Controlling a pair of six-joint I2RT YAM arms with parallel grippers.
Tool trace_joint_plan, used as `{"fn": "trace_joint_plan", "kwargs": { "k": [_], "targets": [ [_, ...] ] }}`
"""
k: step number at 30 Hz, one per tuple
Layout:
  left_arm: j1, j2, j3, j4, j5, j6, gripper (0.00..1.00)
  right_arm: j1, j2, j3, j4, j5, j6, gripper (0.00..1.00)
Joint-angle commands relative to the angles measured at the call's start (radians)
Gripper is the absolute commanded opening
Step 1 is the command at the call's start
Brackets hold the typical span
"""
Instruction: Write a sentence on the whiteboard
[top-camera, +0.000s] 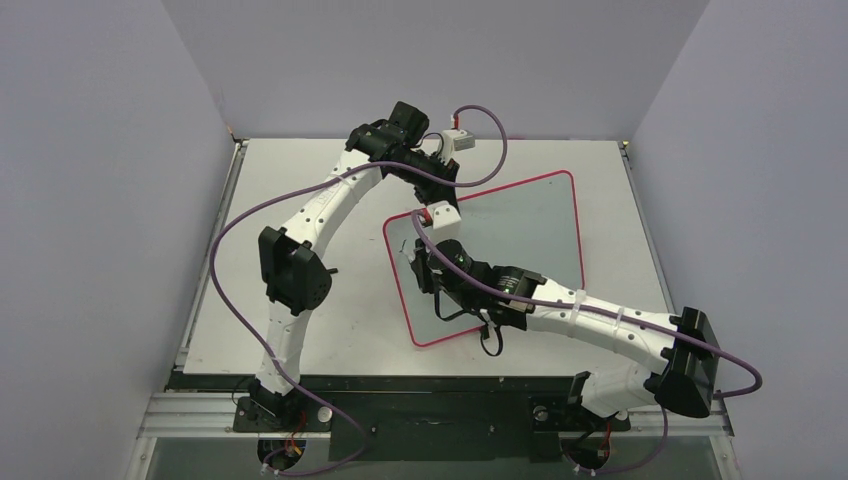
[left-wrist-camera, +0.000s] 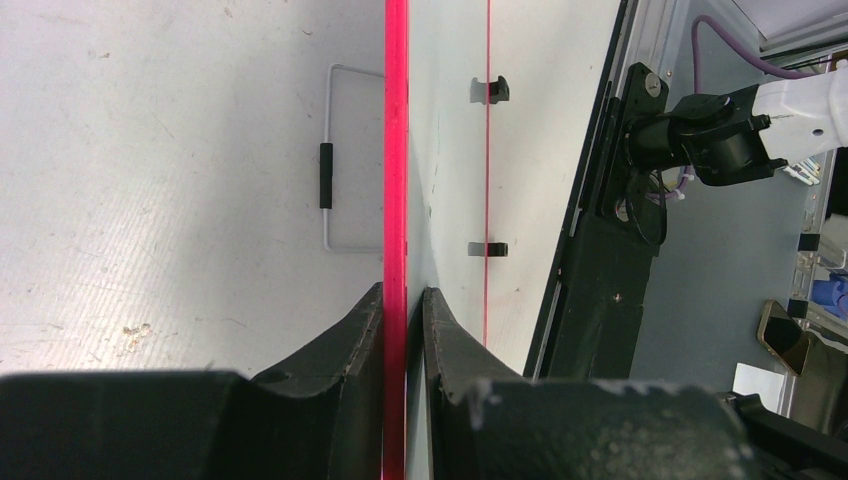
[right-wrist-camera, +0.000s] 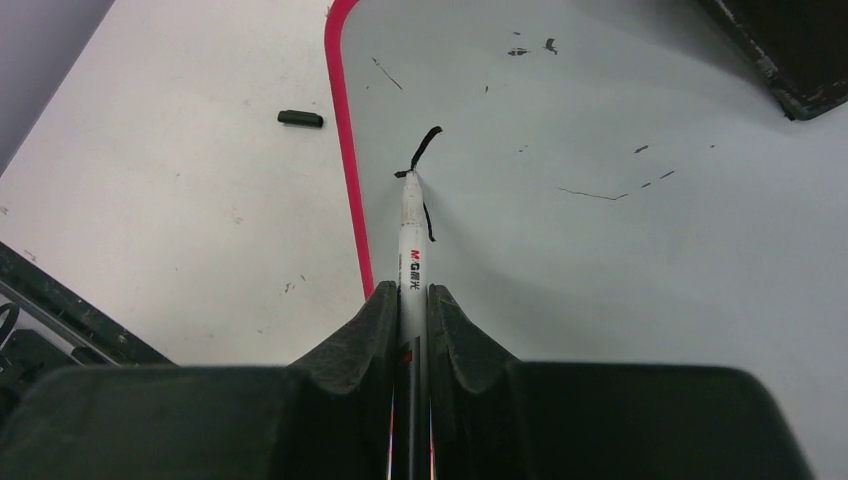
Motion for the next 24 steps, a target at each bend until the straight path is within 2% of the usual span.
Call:
{"fn": "trace_joint_plan", "kwargs": {
  "k": [1, 15, 24],
  "targets": [
    [-0.022, -0.066, 0.001, 0.004, 0.003, 0.038, 0.00, -0.032, -0.002, 0.004, -0.010, 0.027, 0.022, 0.00],
    [-0.022, -0.062, 0.006, 0.006, -0.001, 0.037, 0.00, -0.061, -0.037, 0.008, -0.060, 0.050, 0.037, 0.00],
    [-0.022, -0.059, 0.015, 0.007, -0.003, 0.035, 0.00, -0.045, -0.103, 0.023, -0.027, -0.018, 0.017, 0.00]
  ]
}}
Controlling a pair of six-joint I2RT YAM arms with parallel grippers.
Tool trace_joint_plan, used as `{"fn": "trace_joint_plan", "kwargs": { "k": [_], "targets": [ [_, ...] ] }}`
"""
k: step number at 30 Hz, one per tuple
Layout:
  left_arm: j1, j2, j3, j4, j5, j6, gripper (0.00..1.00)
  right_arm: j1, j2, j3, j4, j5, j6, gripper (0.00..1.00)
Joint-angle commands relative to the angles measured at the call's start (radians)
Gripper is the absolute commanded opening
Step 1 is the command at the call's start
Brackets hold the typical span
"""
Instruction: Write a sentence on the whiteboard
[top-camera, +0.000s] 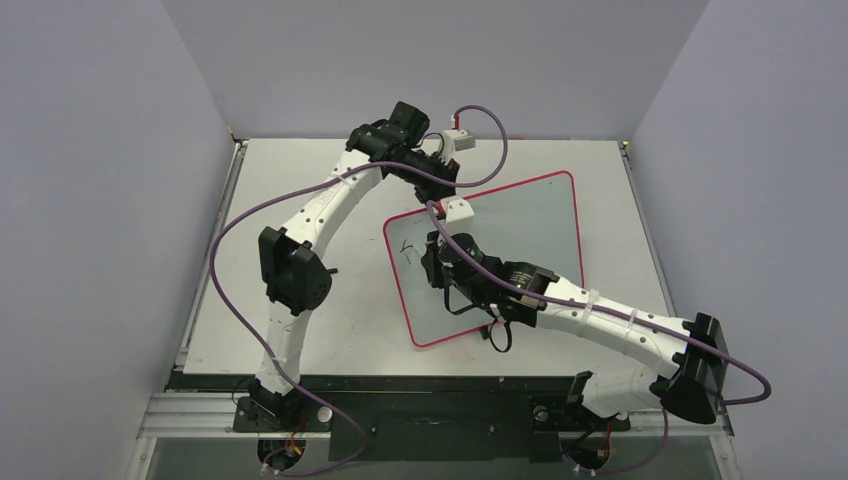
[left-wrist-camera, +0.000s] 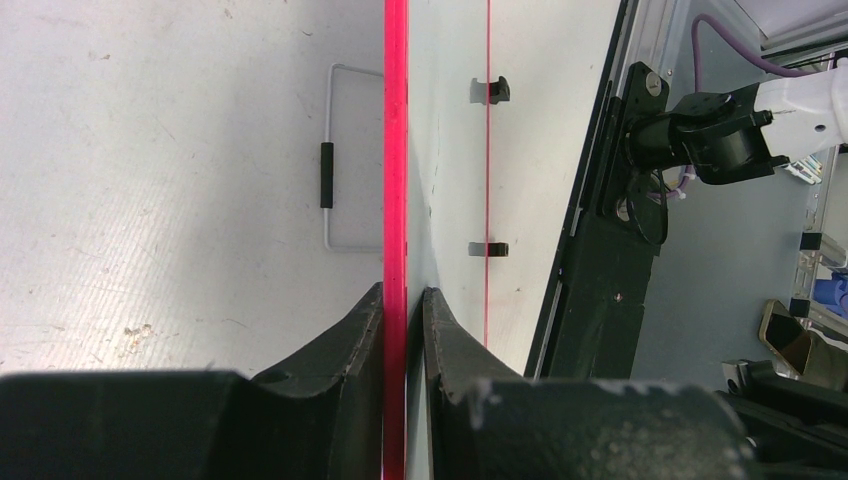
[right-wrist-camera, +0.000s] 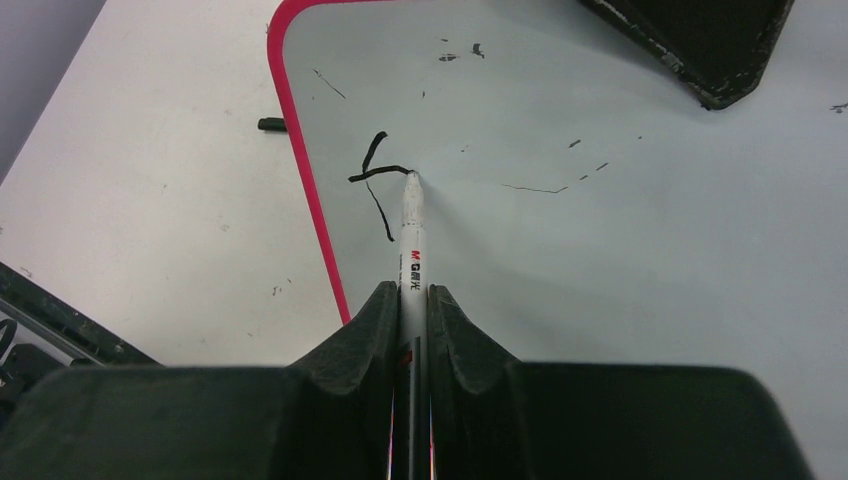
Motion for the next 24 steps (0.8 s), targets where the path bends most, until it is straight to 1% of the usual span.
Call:
{"fn": "trace_joint_plan", "kwargs": {
  "k": [1, 5, 10, 24],
  "targets": [
    [-0.022, -0.058, 0.016, 0.004, -0.002, 0.035, 0.00, 0.005, -0.068, 0.028, 0.023, -0.008, -0.012, 0.00],
    [-0.022, -0.058, 0.017, 0.002, -0.001, 0.035, 0.00, 0.008, -0.073, 0.054, 0.017, 0.008, -0.015, 0.00],
    [-0.022, -0.060, 0.016, 0.001, 0.001, 0.035, 0.00, 0.000, -0.025, 0.098, -0.019, 0.053, -0.002, 0.00],
    [-0.022, -0.062, 0.012, 0.003, 0.001, 0.035, 0.00, -0.009, 0.056, 0.142, -0.056, 0.048, 0.020, 0.00]
  ]
}}
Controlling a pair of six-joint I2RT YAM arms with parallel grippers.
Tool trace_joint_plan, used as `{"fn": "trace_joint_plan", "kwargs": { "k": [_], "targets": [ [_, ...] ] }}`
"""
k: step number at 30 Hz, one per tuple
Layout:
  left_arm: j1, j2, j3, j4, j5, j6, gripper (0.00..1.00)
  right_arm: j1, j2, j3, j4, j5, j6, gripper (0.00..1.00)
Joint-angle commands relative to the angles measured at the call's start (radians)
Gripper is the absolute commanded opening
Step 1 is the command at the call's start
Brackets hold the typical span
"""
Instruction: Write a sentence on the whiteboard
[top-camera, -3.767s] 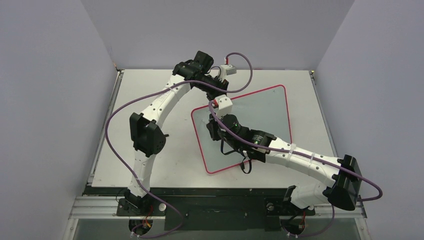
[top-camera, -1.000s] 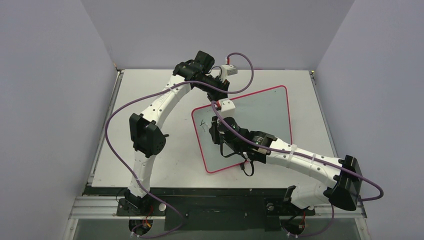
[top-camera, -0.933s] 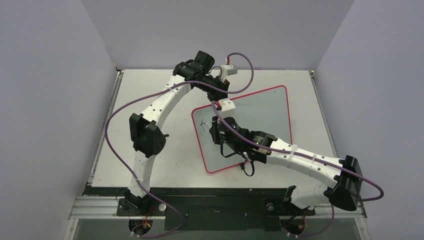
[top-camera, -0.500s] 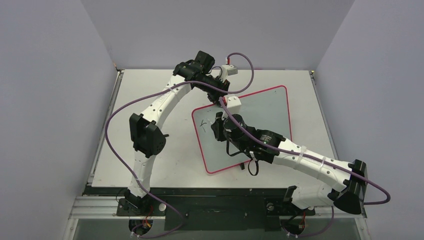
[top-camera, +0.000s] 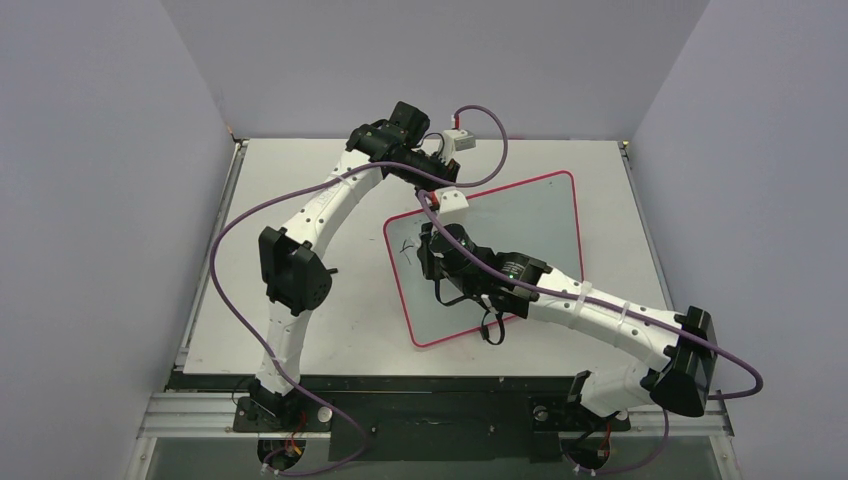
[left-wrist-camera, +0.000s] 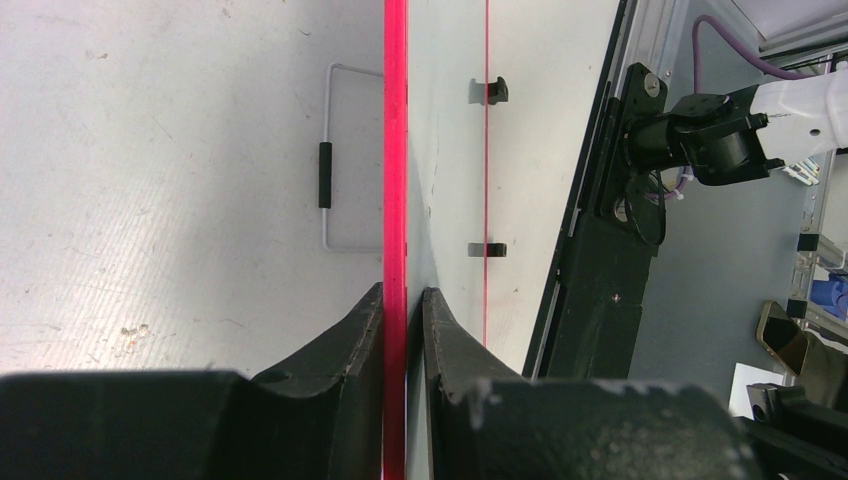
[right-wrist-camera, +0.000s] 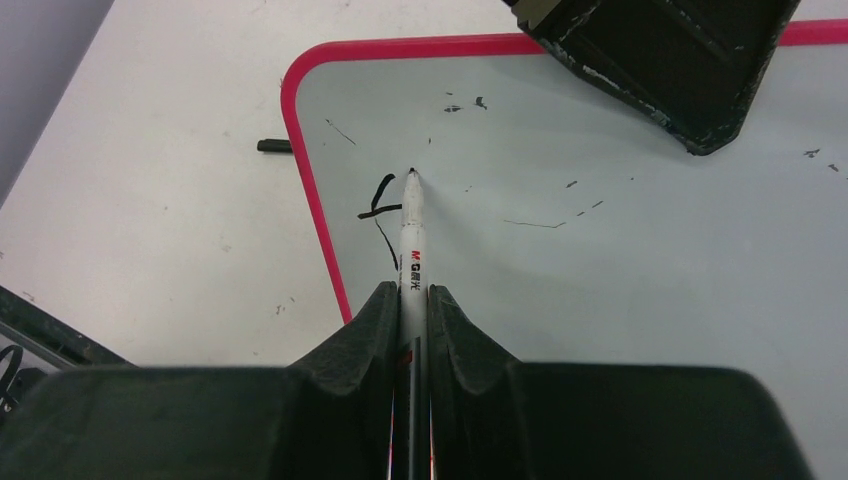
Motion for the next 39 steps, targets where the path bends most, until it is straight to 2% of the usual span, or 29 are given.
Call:
{"fn": "trace_joint_plan", "kwargs": {
  "k": [1, 27, 39],
  "targets": [
    [-0.020, -0.062, 0.012, 0.003, 0.000, 0.040, 0.00, -0.007, 0.008, 0.036, -0.004, 0.025, 0.018, 0.00],
    [-0.022, -0.055, 0.009, 0.009, -0.004, 0.038, 0.00, 0.001, -0.044, -0.078, -0.037, -0.023, 0.048, 0.00],
    [-0.023, -0.051, 0.011, 0.009, -0.009, 0.039, 0.00, 0.015, -0.134, -0.119, -0.059, -0.087, 0.071, 0.00]
  ]
}}
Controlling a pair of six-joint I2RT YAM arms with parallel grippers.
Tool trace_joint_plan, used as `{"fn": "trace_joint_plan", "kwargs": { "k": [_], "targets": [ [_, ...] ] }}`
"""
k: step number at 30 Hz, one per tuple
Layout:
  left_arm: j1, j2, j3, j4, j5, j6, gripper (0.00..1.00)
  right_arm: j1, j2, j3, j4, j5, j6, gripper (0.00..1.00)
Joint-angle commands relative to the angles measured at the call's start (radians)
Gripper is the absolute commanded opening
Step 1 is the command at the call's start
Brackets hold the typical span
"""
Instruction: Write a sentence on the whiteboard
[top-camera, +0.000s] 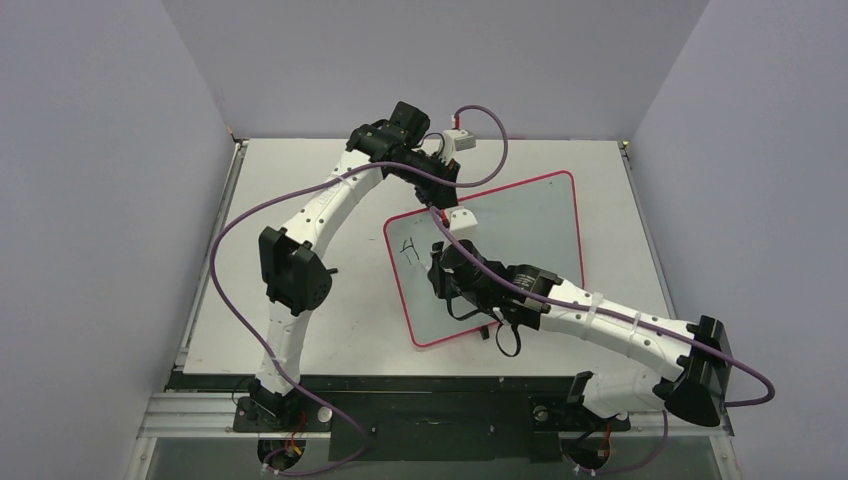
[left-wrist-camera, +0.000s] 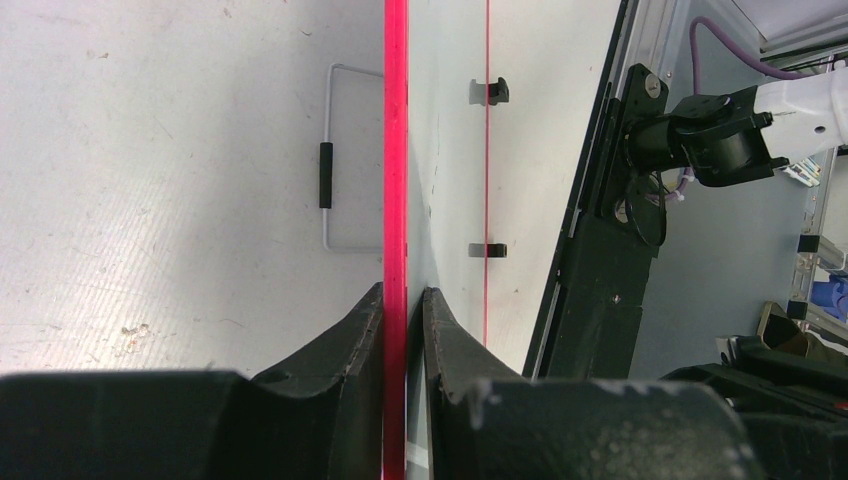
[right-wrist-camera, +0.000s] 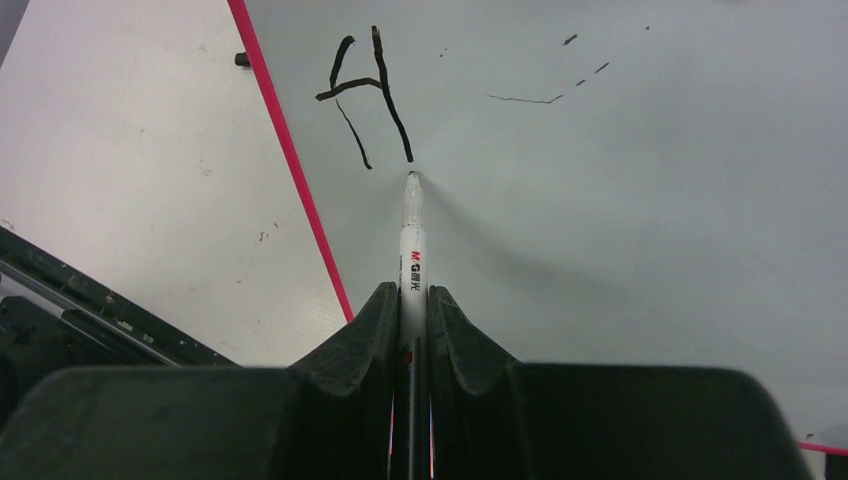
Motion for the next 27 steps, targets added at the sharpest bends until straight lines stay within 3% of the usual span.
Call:
{"fn": "trace_joint_plan", "kwargs": {
  "k": [1, 9, 27],
  "targets": [
    [-0.022, -0.051, 0.012, 0.007, -0.006, 0.042, 0.00, 0.005, -0.079, 0.003, -0.001, -0.027, 0.008, 0.00],
    [-0.026, -0.057, 0.010, 0.004, -0.010, 0.044, 0.00, -0.024, -0.112, 0.047, 0.002, -0.001, -0.043, 0.00],
    [-0.037, -0.125, -0.042, 0.047, -0.045, 0.038, 0.00, -0.076, -0.017, 0.095, 0.026, -0.008, -0.057, 0.00]
  ]
}}
